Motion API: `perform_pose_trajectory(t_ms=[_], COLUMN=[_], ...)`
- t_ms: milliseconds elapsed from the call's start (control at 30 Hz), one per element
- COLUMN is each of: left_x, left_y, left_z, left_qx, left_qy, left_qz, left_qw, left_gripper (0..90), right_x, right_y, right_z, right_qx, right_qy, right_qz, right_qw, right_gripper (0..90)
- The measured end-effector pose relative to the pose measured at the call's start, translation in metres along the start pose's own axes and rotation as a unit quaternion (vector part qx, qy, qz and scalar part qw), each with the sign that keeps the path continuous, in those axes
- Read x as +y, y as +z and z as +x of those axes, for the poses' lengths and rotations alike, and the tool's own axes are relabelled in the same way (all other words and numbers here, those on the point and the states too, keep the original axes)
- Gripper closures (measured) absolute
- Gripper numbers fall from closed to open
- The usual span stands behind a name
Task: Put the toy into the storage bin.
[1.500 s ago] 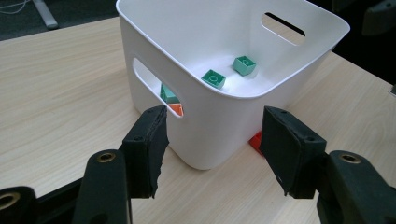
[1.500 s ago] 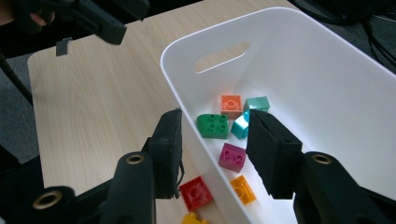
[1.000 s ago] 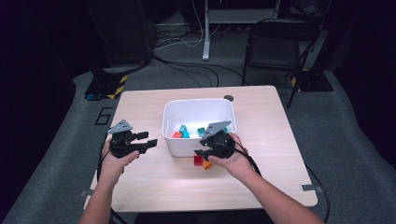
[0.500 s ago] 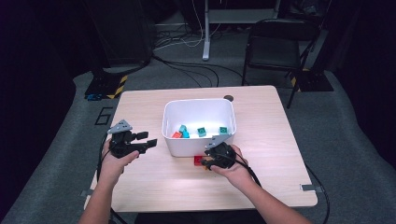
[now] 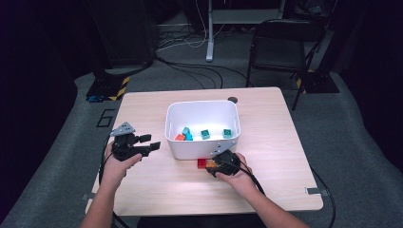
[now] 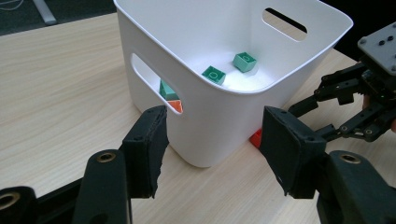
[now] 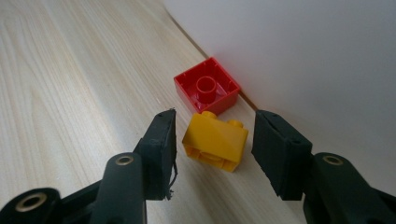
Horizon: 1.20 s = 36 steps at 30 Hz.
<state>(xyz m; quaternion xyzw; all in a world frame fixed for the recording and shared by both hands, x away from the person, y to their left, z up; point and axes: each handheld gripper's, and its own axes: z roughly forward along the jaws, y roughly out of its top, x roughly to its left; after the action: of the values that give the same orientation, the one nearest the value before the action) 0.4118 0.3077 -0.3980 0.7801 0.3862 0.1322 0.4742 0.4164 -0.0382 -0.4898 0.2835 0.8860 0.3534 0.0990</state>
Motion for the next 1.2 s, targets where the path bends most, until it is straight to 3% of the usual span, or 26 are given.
perform_pose_trajectory(t_ms=[267, 400, 567, 833, 1200], left_x=[-0.001, 0.000, -0.001, -0.001, -0.001], left_y=[0.001, 0.001, 0.001, 0.001, 0.001], left_z=[-0.001, 0.000, 0.000, 0.000, 0.000], left_qx=[-0.001, -0.001, -0.001, -0.001, -0.001], left_qy=[-0.003, -0.003, -0.004, -0.003, -0.004], left_qz=[-0.001, -0.001, -0.002, -0.001, -0.001], left_qw=[1.0000, 1.0000, 1.0000, 1.0000, 1.0000], left_gripper=[41.3, 41.3, 41.3, 41.3, 41.3], right_x=[-0.001, -0.001, 0.002, 0.017, 0.052], right_y=[0.012, 0.018, 0.019, 0.007, -0.025], right_z=[0.006, 0.011, 0.021, 0.029, 0.031], right_qx=[0.002, 0.006, 0.021, 0.049, 0.075], right_qy=[-0.002, -0.017, -0.045, -0.049, -0.059], right_qz=[0.010, 0.016, 0.019, 0.012, -0.003], right_qw=[0.9999, 0.9997, 0.9986, 0.9975, 0.9955], right_gripper=[49.7, 57.3, 58.3, 58.4, 58.4])
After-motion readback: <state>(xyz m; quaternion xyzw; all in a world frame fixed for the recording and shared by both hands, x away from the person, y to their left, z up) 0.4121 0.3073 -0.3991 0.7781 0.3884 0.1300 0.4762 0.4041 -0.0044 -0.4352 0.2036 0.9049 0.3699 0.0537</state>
